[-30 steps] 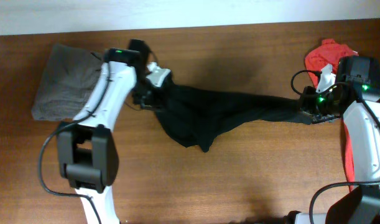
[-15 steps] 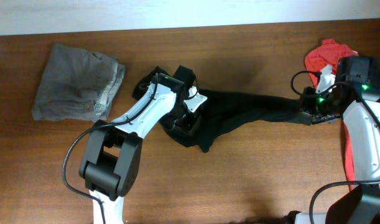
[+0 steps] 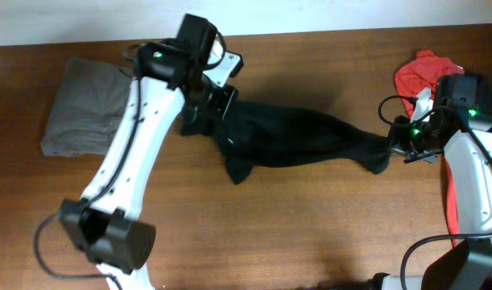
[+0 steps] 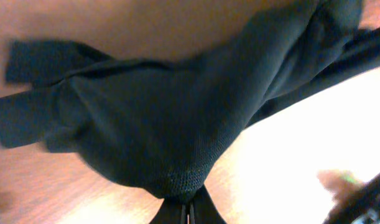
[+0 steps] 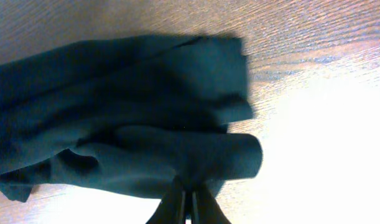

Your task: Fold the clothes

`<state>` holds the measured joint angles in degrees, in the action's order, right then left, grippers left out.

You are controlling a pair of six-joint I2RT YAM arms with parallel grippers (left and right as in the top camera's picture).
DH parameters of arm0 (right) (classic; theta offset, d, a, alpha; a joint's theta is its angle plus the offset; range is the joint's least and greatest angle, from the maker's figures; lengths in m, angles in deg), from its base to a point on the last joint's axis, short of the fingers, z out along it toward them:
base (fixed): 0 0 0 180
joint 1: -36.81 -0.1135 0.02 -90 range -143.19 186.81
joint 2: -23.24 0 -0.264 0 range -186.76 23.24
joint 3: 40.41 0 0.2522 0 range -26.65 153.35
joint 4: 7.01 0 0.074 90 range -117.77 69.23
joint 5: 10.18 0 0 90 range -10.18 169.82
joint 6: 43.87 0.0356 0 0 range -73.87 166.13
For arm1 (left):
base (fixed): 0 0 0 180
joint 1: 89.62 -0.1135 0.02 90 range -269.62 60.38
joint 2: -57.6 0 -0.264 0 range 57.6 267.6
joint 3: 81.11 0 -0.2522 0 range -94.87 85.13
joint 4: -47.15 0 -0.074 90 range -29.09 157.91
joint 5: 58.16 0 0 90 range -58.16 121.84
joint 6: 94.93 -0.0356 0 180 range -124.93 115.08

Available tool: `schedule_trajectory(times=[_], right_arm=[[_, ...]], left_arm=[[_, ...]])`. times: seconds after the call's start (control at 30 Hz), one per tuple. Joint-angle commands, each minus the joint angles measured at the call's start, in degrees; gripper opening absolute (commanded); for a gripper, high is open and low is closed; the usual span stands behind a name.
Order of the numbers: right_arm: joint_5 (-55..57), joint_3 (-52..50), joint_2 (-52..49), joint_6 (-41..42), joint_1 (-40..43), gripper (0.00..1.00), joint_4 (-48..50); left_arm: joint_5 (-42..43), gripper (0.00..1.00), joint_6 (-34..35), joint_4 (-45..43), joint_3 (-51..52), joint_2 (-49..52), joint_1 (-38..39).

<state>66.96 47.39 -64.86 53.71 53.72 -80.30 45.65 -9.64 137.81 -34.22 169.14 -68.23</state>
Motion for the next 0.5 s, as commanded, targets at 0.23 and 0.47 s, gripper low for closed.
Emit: schedule_trajectory(times=[0.23,0.47], right_arm=[[0.68,0.85,0.42,1.29,0.35,0.04,-2.89],[17.4,-1.38,-0.42,12.55,0.42,0.66,-6.67]], left_arm=[[-9.84,0.0,-0.07,0.72,-0.92,-4.33,0.2],[-10.67,0.01,-0.09,0.72,-0.92,-4.33,0.2]])
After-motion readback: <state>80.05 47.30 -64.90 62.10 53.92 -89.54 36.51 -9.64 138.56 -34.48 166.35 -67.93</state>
